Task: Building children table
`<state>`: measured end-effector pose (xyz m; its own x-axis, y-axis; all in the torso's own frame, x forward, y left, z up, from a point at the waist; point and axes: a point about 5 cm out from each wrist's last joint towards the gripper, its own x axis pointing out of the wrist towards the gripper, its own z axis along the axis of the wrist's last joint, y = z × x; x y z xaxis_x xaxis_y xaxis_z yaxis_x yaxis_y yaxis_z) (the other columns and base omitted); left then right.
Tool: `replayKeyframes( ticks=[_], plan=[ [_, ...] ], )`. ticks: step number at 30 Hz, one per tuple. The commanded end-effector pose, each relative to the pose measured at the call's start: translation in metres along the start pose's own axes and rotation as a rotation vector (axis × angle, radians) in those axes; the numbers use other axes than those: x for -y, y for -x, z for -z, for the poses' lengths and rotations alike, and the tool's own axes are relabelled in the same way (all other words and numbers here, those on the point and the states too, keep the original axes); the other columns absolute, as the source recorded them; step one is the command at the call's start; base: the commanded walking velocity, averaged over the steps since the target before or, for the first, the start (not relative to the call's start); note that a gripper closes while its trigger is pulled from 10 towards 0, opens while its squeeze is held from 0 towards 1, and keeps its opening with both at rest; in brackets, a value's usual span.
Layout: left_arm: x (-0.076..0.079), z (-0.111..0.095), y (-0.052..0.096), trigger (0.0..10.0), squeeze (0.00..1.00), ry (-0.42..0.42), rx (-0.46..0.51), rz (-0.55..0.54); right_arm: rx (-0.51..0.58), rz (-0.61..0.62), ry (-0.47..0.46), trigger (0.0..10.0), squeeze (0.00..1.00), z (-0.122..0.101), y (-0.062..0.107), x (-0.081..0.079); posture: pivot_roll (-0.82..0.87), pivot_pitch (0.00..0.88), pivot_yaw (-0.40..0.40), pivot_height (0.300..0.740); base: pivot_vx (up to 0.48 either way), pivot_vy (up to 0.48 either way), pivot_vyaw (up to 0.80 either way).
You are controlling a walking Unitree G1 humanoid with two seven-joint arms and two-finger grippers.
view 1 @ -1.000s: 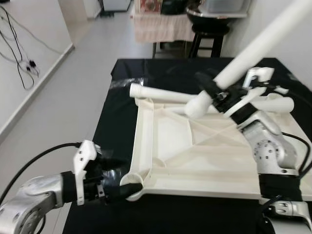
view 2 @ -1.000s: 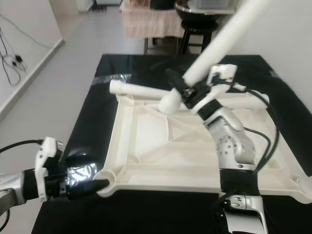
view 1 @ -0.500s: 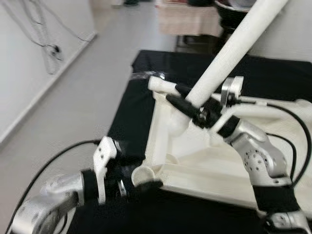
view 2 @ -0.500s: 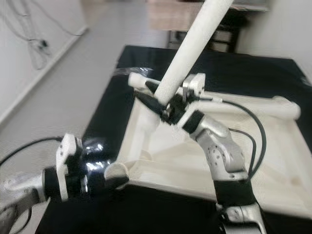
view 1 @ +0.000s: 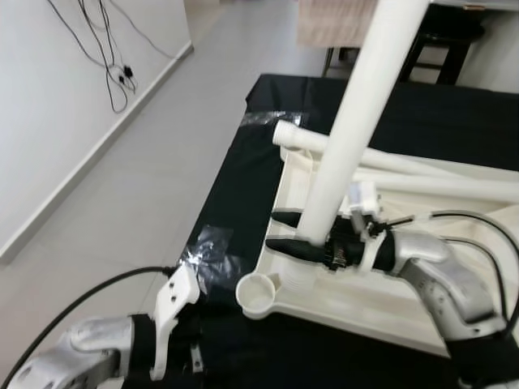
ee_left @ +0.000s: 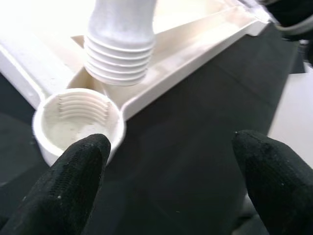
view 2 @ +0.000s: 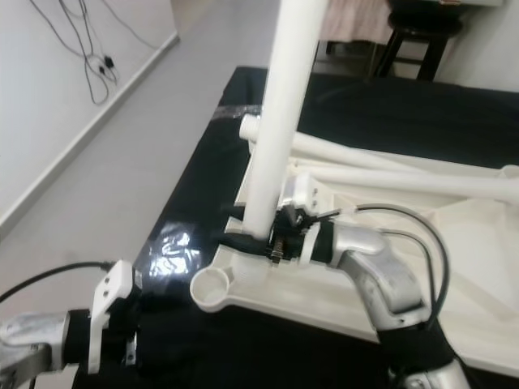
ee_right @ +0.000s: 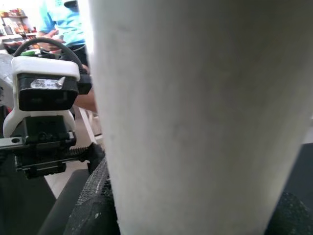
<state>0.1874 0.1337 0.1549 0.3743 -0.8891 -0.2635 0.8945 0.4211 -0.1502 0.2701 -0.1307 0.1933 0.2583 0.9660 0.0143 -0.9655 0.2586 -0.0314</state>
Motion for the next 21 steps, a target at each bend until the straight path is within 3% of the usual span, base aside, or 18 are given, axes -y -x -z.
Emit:
replayKeyframes(
  ticks=[1,5,7,12,19,21],
  plan=[
    [-0.002,0.004,-0.001,10.0,0.00,0.009,-0.022,-0.038,0.016,0.019,0.051,10.0,0.00,-0.006,-0.004,0.001,0.06,0.161,-0.021,0.740,0.000,0.000,0.00],
    [-0.009,0.003,-0.005,10.0,0.00,-0.001,0.000,-0.119,0.041,0.137,0.069,10.0,0.00,-0.007,-0.005,0.014,0.07,0.166,-0.020,0.740,0.000,0.000,0.00],
    [-0.020,-0.004,-0.009,10.0,0.00,0.006,0.054,-0.233,0.092,0.249,0.067,10.0,0.00,-0.011,-0.003,0.026,0.06,0.163,-0.021,0.740,0.000,0.000,0.00],
    [-0.030,-0.012,-0.014,10.0,0.00,0.009,0.116,-0.327,0.135,0.312,0.063,10.0,0.00,-0.017,0.000,0.031,0.05,0.157,-0.027,0.740,0.000,0.000,0.00],
    [-0.038,-0.021,-0.018,10.0,0.00,0.017,0.165,-0.385,0.166,0.344,0.075,10.0,0.00,-0.023,0.001,0.033,0.04,0.148,-0.025,0.740,-0.480,0.000,0.00],
    [-0.043,-0.029,-0.018,10.0,0.00,0.008,0.245,-0.415,0.186,0.368,0.083,10.0,0.00,-0.026,0.000,0.035,0.03,0.138,-0.024,0.740,-0.322,0.000,0.00]
  ],
)
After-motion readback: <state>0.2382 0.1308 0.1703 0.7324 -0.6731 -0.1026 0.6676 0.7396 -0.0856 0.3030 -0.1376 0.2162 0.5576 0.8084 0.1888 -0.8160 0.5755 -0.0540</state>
